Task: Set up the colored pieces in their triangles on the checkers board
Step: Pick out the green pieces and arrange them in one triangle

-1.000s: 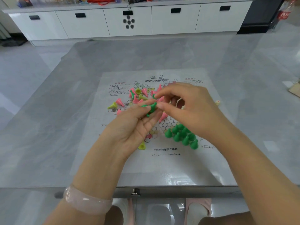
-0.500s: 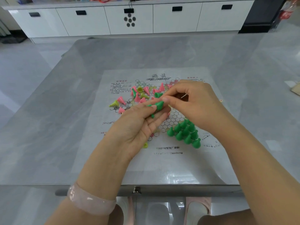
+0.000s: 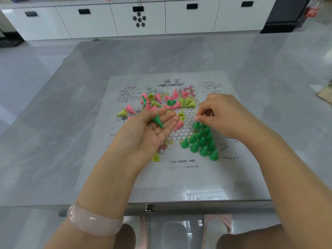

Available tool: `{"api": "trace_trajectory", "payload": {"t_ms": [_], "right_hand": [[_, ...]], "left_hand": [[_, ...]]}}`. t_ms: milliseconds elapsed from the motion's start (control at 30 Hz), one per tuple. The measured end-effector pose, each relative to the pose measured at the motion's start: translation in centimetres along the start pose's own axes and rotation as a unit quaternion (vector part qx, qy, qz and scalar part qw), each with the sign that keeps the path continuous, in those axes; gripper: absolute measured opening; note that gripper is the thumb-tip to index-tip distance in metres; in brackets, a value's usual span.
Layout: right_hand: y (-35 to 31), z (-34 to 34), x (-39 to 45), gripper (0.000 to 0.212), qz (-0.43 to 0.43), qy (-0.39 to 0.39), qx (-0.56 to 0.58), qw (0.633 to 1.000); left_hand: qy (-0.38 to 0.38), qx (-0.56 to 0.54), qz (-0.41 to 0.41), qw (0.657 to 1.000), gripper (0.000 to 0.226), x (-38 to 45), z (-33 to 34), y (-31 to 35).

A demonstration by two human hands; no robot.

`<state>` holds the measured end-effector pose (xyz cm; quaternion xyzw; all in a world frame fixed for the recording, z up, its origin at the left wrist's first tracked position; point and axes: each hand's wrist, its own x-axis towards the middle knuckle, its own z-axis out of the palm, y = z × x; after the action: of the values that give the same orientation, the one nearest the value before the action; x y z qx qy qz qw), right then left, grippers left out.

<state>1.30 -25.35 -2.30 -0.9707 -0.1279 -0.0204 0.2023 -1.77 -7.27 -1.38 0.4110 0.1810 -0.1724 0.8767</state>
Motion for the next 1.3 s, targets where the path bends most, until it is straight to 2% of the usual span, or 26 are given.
{"api": "trace_trajectory", "payload": {"t_ms": [167, 667, 1000, 1167, 1300], "right_hand": [[0.1, 0.1, -0.2, 0.011, -0.003, -0.018, -0.012, 1.000], [0.4, 0.3, -0.4, 0.013, -0.019, -0.001, -0.010, 1.000], [0.4, 0.0, -0.8, 0.023, -0.024, -0.004, -0.008, 1.000], [0.4, -0.3, -1.0, 0.029, 0.002, 0.046, -0.001, 0.999], [-1.0, -0.8, -0.3, 0.016, -0.029, 0.074, 0.037, 0.996]], "left_hand": [[-0.002, -0.001, -0.003, 1.000, 0.021, -0.1, -0.1, 0.0], [-0.012, -0.002, 0.002, 1.000, 0.022, -0.2, -0.2, 0.4], [-0.016, -0.011, -0.002, 1.000, 0.022, -0.4, -0.4, 0.5], [-0.018, -0.026, -0.003, 0.999, 0.025, -0.3, -0.4, 0.9], [0.005, -0.071, 0.026, 0.997, 0.028, -0.3, -0.9, 2.1]]}}
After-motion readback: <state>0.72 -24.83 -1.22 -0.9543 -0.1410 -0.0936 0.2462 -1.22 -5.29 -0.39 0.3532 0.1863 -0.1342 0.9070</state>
